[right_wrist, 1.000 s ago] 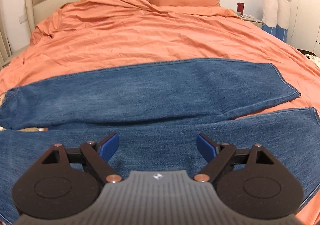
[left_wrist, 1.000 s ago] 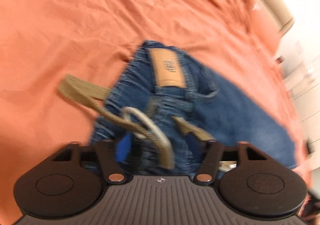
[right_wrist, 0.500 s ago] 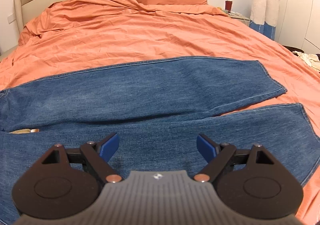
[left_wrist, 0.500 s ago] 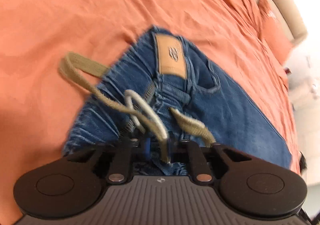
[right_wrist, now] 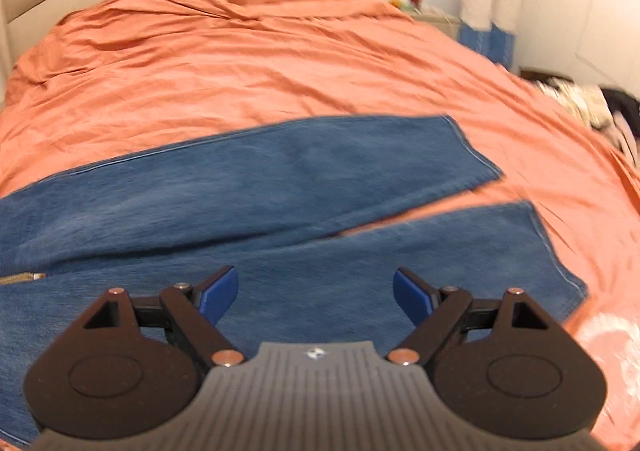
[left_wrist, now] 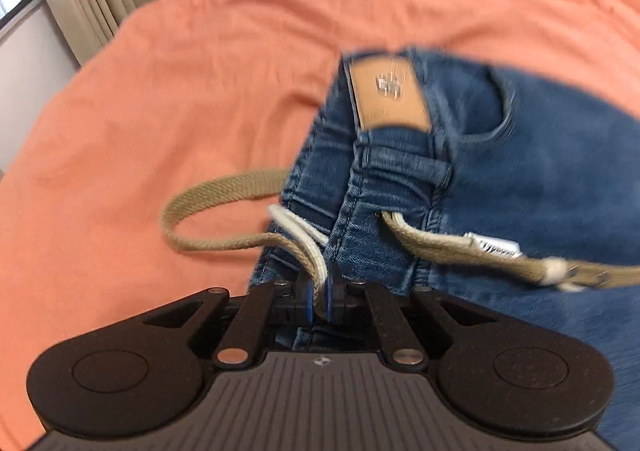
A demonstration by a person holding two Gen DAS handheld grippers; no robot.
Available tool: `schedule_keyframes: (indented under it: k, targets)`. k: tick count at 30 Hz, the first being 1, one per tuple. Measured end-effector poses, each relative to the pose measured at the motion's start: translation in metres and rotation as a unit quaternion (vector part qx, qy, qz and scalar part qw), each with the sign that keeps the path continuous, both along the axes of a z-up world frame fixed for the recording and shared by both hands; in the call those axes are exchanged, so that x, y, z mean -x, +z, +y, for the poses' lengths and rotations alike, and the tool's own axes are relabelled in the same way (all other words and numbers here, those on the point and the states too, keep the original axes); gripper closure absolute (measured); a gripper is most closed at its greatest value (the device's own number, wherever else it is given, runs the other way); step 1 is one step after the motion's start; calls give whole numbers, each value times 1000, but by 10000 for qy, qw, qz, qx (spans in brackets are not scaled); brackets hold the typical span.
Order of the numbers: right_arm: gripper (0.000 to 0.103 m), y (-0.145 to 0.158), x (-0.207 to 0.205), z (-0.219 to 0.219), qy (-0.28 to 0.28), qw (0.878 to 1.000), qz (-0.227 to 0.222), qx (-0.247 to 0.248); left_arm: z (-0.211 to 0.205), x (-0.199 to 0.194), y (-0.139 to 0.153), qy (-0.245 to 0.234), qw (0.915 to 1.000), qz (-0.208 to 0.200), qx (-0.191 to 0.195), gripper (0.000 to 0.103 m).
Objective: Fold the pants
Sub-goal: 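Grasp the jeans waistband with the left gripper while the right gripper grasps the leg hem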
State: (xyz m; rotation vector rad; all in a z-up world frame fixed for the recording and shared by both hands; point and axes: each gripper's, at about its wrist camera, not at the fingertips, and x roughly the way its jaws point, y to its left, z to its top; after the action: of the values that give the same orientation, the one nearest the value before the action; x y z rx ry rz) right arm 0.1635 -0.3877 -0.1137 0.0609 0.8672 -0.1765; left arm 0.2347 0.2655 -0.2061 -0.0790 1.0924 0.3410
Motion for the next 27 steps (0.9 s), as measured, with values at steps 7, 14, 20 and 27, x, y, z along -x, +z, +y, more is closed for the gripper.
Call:
schedule_keyframes:
  k: [7,14,20,27]
  targets:
    - [22,29,31,-51,258,9996,-98,50,-13,-1,19,-222,9984,132,-508,81]
    - [22,48,51,-99,765,9946,-689,-141,-37,38,87,-1089,9903,-106,-857,70]
    - [22,42,56,-152,566,9849,-1159,-1156,-71,75,101,-2631,9592,272,-1000,65]
    - [22,30,42,-191,-454,9901,-742,-1099,-105,109,46,-3865,9058,1128,-1317,47]
